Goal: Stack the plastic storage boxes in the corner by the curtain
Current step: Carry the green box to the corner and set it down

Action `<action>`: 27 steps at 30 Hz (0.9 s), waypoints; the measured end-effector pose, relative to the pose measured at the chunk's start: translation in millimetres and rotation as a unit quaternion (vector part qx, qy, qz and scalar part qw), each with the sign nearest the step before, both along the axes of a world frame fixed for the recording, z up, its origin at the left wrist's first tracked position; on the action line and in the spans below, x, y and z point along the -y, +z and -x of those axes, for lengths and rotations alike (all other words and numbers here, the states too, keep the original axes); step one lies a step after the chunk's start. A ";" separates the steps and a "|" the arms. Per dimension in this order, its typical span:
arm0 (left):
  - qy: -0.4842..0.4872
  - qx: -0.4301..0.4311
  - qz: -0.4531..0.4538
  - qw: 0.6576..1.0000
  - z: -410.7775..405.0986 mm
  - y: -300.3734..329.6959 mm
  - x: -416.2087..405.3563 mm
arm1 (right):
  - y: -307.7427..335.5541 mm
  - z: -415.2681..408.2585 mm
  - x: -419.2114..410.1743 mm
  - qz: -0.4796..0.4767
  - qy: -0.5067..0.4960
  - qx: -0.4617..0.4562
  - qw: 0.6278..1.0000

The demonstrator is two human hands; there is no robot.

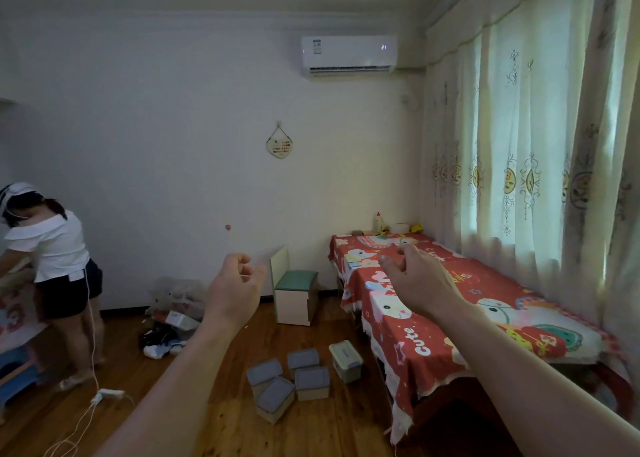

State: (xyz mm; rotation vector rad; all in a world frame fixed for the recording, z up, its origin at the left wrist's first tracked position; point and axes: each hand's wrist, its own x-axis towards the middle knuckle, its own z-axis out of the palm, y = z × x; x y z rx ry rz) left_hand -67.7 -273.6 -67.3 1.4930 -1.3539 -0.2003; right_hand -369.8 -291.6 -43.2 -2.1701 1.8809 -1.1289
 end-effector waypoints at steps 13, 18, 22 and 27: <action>-0.022 -0.038 -0.007 0.999 -60.4 -17.2 120.4 | -17.0 -73.2 118.1 -0.025 -0.002 -0.003 1.000; -0.035 -0.034 -0.009 0.999 -101.4 -7.8 174.6 | -16.4 -116.3 170.5 -0.032 -0.008 -0.004 0.999; -0.040 -0.021 -0.001 0.999 -121.4 -0.9 205.9 | -15.3 -137.8 196.6 -0.030 -0.015 -0.001 0.999; -0.063 -0.012 0.000 0.998 -141.0 -3.9 239.1 | -15.1 -160.8 225.0 -0.015 -0.022 -0.001 1.000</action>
